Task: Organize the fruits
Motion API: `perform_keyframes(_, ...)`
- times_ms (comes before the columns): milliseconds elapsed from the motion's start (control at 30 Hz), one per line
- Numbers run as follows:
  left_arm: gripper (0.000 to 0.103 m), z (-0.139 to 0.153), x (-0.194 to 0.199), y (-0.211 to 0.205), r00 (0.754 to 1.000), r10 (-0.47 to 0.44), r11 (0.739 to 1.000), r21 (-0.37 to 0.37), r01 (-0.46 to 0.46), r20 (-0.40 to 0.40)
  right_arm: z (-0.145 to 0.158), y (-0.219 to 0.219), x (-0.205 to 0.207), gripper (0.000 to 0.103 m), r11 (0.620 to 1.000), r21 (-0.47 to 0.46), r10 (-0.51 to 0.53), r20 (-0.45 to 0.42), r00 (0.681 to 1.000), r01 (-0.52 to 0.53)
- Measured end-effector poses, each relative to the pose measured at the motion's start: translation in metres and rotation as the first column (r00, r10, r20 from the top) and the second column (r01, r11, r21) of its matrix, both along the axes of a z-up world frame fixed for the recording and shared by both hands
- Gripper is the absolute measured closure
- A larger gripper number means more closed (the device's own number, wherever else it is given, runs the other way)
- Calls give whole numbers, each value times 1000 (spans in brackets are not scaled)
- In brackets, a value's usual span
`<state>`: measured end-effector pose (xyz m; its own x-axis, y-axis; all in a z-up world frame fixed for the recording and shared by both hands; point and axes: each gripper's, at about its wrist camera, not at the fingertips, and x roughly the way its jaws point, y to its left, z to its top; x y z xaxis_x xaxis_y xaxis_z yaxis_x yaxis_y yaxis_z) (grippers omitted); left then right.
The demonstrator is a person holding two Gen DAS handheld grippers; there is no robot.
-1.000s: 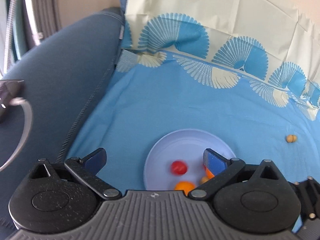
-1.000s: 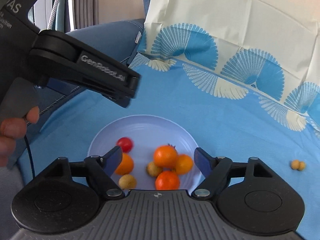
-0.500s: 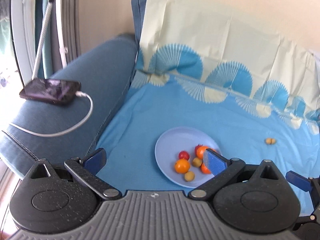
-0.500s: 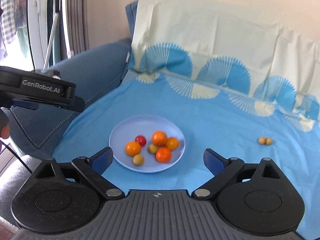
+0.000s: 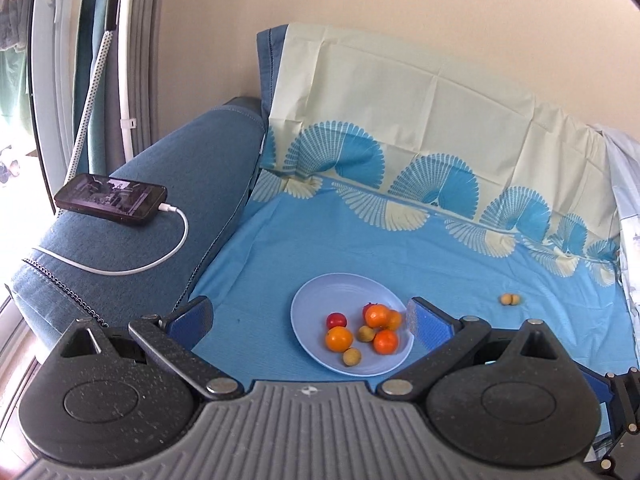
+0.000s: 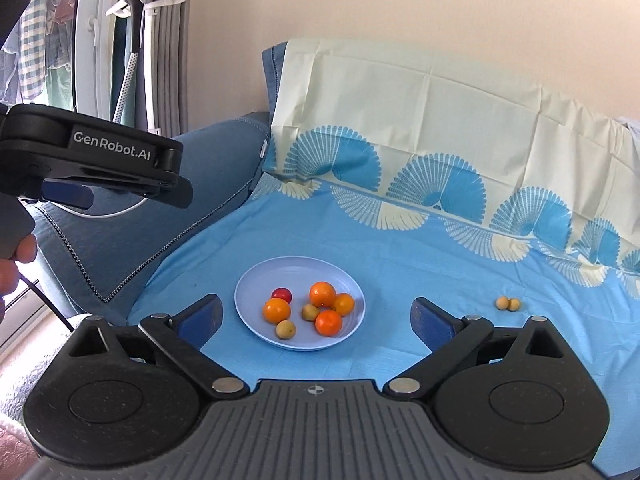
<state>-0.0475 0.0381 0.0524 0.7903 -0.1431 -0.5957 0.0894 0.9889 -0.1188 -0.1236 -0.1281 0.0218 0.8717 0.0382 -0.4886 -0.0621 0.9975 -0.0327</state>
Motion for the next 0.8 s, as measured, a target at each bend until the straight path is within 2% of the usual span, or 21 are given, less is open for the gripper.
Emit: perform_keyframes(800, 0, 8, -7, -13, 1000, -20, 1000, 19, 20, 20, 6, -12, -15, 1, 999, 32, -30, 30, 999, 29)
